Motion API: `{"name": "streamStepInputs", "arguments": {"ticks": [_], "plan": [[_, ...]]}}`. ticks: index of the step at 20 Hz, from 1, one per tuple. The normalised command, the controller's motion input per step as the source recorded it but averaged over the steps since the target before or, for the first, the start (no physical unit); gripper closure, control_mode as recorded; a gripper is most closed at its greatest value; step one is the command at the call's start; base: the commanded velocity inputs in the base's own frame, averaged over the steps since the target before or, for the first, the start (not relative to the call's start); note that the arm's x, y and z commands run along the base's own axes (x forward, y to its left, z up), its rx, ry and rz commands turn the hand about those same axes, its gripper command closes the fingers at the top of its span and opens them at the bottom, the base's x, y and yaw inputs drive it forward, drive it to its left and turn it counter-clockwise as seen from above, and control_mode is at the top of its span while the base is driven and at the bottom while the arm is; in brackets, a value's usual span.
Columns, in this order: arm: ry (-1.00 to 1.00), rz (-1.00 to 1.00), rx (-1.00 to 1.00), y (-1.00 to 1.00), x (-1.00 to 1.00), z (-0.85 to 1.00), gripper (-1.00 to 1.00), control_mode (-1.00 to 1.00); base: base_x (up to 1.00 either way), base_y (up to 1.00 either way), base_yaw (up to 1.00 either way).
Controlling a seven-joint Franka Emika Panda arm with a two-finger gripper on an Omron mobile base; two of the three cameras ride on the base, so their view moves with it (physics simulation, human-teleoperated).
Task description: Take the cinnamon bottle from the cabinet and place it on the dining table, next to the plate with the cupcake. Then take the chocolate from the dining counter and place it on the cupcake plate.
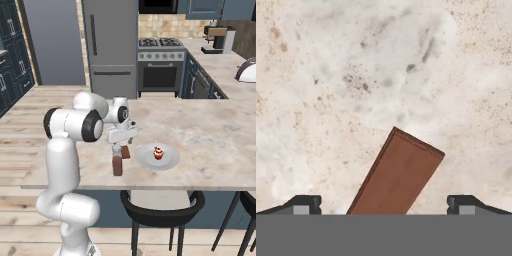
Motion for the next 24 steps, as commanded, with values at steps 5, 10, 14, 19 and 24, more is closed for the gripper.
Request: {"name": "streamStepInputs", "arguments": {"ticks": [5, 10, 14, 19, 24], "plan": [[0.00, -0.23, 0.00, 0.02, 0.36, -0.44, -1.00, -1.00, 0.00, 0.00, 0.00], [0.00, -0.15, 0.00, 0.00, 0.00, -0.34, -1.00, -1.00, 0.00, 0.00, 0.00], [-0.04, -0.10, 0.00, 0.00, -0.06, -0.20, -1.00, -1.00, 0.00, 0.00, 0.00], [-0.07, -0.09, 0.00, 0.00, -0.29, -0.26, -1.00, -1.00, 0.00, 0.00, 0.00], [-0.09, -0.08, 0.00, 0.00, -0.47, -0.19, -1.00, -1.00, 0.00, 0.00, 0.00]]}}
